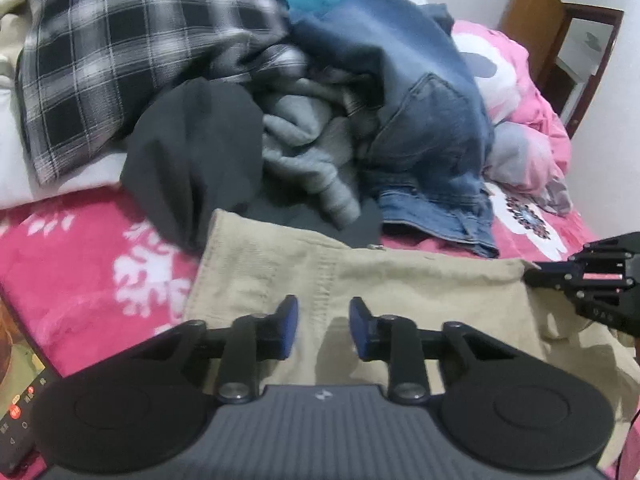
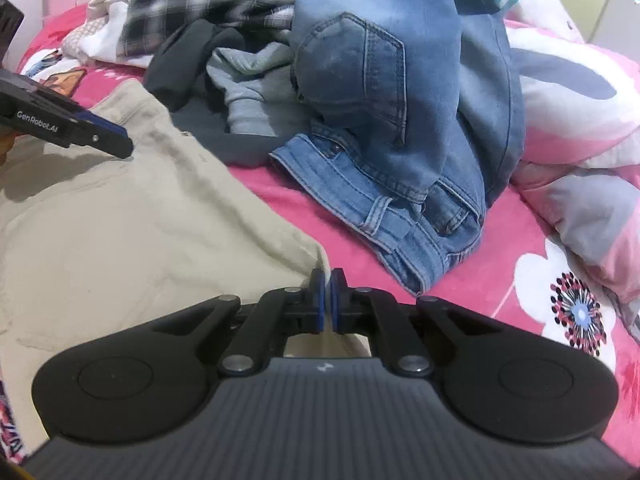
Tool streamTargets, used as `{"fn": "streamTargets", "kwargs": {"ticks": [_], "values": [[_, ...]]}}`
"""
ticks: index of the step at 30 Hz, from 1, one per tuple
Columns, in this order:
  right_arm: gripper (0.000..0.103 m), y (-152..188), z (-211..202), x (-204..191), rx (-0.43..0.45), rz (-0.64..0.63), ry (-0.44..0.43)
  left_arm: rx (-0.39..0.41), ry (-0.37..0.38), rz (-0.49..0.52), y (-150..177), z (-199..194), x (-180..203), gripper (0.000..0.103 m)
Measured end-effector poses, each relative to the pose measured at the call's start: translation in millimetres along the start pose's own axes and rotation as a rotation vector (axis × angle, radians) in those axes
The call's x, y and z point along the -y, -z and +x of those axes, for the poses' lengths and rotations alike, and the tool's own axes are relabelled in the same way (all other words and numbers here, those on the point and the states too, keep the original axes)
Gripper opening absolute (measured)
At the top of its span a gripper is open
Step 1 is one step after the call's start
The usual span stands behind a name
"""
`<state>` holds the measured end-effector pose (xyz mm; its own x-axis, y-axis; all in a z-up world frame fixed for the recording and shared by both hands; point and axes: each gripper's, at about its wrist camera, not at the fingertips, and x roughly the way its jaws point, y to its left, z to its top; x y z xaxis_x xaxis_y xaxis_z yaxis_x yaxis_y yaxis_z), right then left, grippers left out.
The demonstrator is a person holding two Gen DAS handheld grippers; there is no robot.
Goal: Fold clothes
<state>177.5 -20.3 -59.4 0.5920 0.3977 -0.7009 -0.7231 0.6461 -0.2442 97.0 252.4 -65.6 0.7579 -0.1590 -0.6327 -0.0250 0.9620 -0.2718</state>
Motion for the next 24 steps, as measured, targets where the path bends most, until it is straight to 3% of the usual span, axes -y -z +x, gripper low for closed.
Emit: {"fn": "streamTargets", "kwargs": {"ticks": [6, 9, 14, 17, 21, 23, 24], "values": [[0.005, 8, 47, 12, -0.076, 0.059, -0.033, 0.011, -0.027, 0.023, 7, 6, -3, 0.026], [0.024, 9, 37, 30, -0.034, 0.192, -0.004, 0.016, -0.031, 0.033, 6, 5, -2, 0.026], [0.024, 5, -7, 60, 0.087, 0.439, 0.097, 0.029, -0.014, 0.008, 3, 5, -5, 0.026], [0.024, -11, -26, 38, 0.149, 0.422, 0.016, 0.038, -0.015, -0.004, 2, 7, -6, 0.033], [0.022, -36, -10, -10, 0.134, 0.305, -0.121, 0.049, -0.023, -0.019, -1, 11, -8, 0.035], [0.022, -42, 15, -22, 0.072, 0.3, -0.124, 0.055, -0.028, -0.026, -2, 14, -9, 0.034], [0.022, -43, 32, -25, 0.032, 0.308, -0.109, 0.057, -0.03, -0.03, -2, 15, -9, 0.028]]}}
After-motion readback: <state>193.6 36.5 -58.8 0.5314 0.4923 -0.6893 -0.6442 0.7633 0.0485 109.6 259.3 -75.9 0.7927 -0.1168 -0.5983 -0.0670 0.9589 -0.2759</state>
